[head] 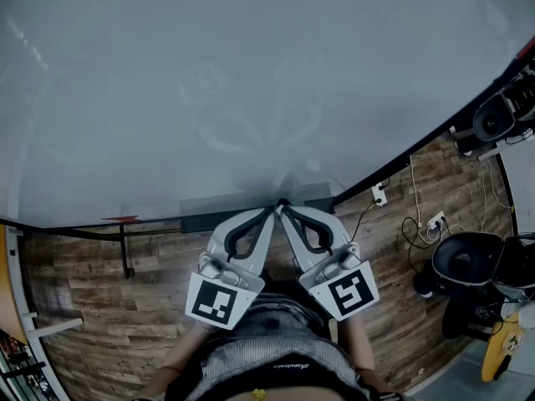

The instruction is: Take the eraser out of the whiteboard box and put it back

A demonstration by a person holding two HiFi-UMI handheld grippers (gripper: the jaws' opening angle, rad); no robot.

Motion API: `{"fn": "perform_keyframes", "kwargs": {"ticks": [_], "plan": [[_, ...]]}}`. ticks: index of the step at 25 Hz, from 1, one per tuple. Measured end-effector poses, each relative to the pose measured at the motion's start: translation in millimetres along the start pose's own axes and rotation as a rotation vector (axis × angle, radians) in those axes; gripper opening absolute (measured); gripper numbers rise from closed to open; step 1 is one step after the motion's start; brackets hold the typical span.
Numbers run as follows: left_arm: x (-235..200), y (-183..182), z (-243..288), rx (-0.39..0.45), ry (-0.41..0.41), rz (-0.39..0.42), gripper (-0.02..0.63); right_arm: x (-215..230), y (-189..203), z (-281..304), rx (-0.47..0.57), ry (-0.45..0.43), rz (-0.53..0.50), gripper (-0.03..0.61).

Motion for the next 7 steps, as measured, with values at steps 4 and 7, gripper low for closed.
{"fn": "perform_keyframes", "kwargs": {"ticks": [4,7], "plan": [[-0.2,0.0,-0.3,0.002,0.000,0.002,0.002,-0.5,0.5,0.0,-0.002,-0.001,-0.004,0.000],[-0.3,0.4,-0.4,0.000,0.001,0.005,0.002,-0.7,1.6,0.1,-0.006,-0.002,-0.007,0.000]]}}
Point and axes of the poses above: the fingertips, and each gripper's own axes: z forward along the fingers, x to its right, y out of its underside, the point moved 2 cm from there along -z, backward along the fingers, and after that the axes turned 2 degrees about -z, right-handed, at the moved point
